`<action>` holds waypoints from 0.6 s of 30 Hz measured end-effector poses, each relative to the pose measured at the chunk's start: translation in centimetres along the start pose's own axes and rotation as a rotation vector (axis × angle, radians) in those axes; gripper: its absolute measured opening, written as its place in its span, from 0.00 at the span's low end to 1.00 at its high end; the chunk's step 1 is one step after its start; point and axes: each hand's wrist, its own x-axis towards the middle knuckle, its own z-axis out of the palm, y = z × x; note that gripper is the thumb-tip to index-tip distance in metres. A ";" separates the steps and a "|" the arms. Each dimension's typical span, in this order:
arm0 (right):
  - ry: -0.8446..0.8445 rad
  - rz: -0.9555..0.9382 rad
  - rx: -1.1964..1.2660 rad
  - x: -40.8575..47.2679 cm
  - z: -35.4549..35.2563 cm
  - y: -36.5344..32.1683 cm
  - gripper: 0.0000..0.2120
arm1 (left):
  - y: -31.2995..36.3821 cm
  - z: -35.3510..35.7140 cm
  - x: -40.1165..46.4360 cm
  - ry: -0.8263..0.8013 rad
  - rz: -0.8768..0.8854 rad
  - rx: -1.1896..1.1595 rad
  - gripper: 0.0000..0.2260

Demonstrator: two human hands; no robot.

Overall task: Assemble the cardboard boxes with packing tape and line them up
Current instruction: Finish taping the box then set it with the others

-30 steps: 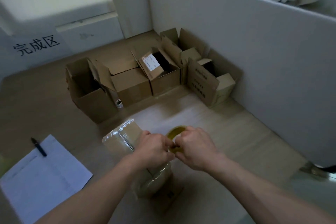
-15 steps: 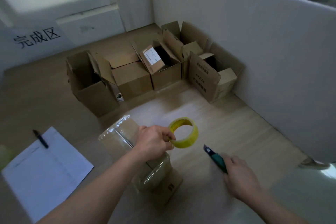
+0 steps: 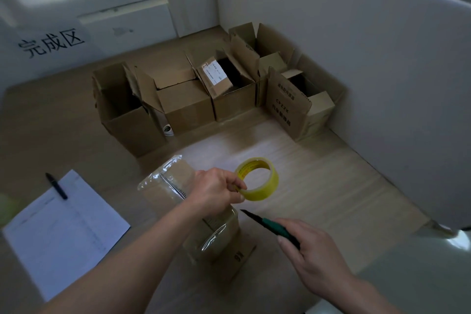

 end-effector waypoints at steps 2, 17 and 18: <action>-0.014 0.010 -0.020 0.2 0.1 -0.3 0.16 | 0.0 0.0 -0.1 0.002 -0.004 -0.003 0.09; -0.099 0.070 -0.181 0.9 -0.1 -2.4 0.09 | 0.2 0.1 -0.5 0.008 0.001 -0.011 0.08; -0.106 0.089 -0.204 0.9 -0.2 -2.5 0.08 | 0.2 0.2 -0.5 0.008 0.001 -0.010 0.08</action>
